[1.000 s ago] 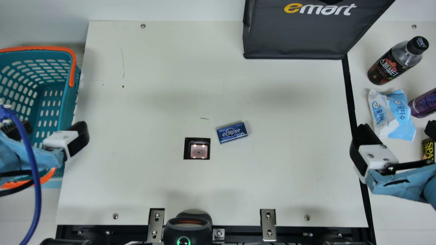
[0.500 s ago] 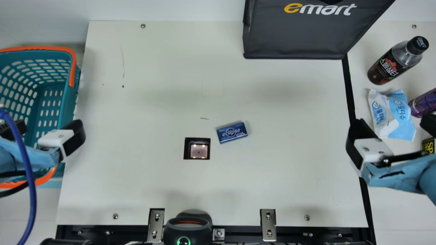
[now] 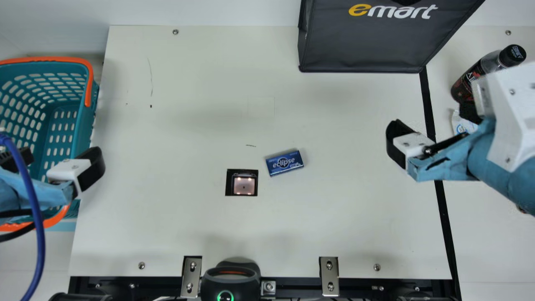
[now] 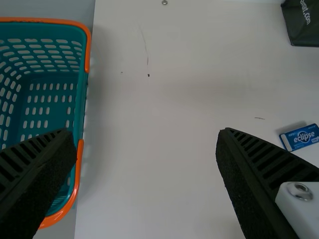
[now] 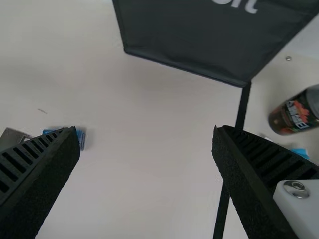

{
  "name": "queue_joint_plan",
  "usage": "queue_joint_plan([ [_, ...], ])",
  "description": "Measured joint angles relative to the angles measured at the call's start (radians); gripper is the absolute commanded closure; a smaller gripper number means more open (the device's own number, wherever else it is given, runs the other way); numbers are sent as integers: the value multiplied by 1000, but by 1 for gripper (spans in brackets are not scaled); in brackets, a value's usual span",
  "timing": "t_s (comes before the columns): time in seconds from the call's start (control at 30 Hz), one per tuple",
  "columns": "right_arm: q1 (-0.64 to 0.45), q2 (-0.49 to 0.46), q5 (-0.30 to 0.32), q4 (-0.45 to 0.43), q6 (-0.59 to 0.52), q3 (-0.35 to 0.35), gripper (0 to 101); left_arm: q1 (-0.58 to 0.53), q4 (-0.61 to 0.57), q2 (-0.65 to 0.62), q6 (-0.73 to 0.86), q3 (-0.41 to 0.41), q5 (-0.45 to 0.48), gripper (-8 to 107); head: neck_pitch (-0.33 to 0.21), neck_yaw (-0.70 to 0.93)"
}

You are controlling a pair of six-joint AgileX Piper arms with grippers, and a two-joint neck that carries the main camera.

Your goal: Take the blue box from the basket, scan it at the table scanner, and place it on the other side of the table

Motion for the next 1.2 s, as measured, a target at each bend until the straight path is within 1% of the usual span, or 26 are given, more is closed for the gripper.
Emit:
queue_joint_plan([
  [0.2, -46, 92, 31, 118, -198, -1, 6, 0, 0, 0, 0, 0, 0, 9, 0, 0],
  [0.3, -47, 134, 55, 153, -296, -2, 6, 0, 0, 0, 0, 0, 0, 9, 0, 0],
  [0.47, -21, 186, 79, 169, -424, -4, 6, 0, 0, 0, 0, 0, 0, 9, 0, 0],
  [0.57, 8, 208, 95, 169, -478, -4, 6, 0, 0, 0, 0, 0, 0, 9, 0, 0],
  [0.8, 100, 256, 105, 134, -555, -2, 6, 0, 0, 0, 0, 0, 0, 9, 0, 0],
  [1.03, 222, 310, 89, 79, -559, 2, 6, 0, 0, 0, 0, 0, 0, 9, 0, 0],
  [1.2, 304, 350, 70, 65, -566, 5, 6, 0, 0, 0, 0, 0, 0, 9, 0, 0],
])
